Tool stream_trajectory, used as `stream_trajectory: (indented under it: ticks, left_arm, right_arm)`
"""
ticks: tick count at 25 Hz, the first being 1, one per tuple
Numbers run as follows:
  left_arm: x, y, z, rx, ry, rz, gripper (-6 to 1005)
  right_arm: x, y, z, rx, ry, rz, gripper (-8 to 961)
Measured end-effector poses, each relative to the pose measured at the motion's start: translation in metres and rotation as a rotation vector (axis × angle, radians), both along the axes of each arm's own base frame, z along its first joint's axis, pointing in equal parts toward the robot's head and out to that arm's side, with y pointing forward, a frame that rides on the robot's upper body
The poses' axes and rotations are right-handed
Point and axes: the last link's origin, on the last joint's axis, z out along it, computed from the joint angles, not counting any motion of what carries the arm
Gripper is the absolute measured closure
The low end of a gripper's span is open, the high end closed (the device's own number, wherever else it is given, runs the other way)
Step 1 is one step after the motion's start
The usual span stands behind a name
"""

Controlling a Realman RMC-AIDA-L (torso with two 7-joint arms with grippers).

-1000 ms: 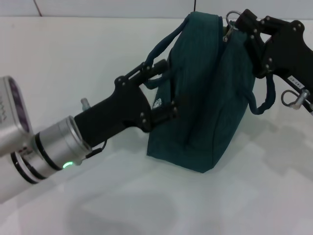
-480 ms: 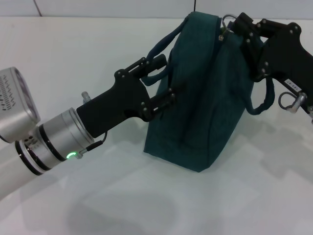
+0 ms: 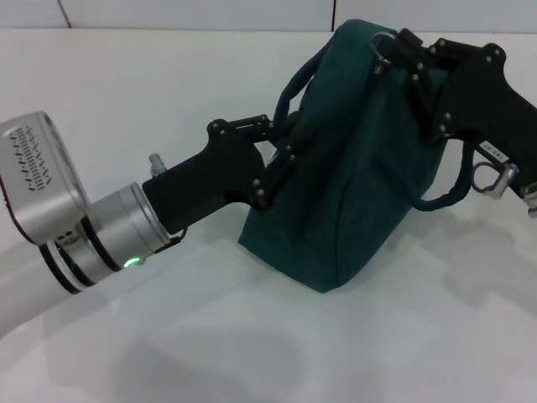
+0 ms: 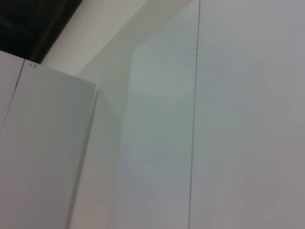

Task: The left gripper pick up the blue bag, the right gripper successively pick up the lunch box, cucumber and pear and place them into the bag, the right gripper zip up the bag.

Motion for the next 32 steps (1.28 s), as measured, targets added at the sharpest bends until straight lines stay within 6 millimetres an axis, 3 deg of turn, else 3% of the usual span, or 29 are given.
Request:
stream_trajectory:
  ticks: [3,9,20,32]
  left_arm:
    - [0.001,0.001,0.0,0.015,0.011,-0.016,750]
    - [0.003,0.0,0.0,0.02,0.021,-0.04,935]
    - [-0.012,-0.012,0.02,0.153,0.051,-0.086,937]
    - [-0.024,-0.009,0.021,0.203,0.104,-0.038,938]
  right_arm:
    - [0.0,0.0,0.0,-0.001,-0.001,-0.001,937]
    - [0.0,-0.003,-0.003,-0.025,0.006,0.001,937]
    - [-0.013,-0.013,-0.013,-0.088,0.062,0.037,937]
    - [0.02,-0.005,0.002,-0.086,0.146,-0.147,938]
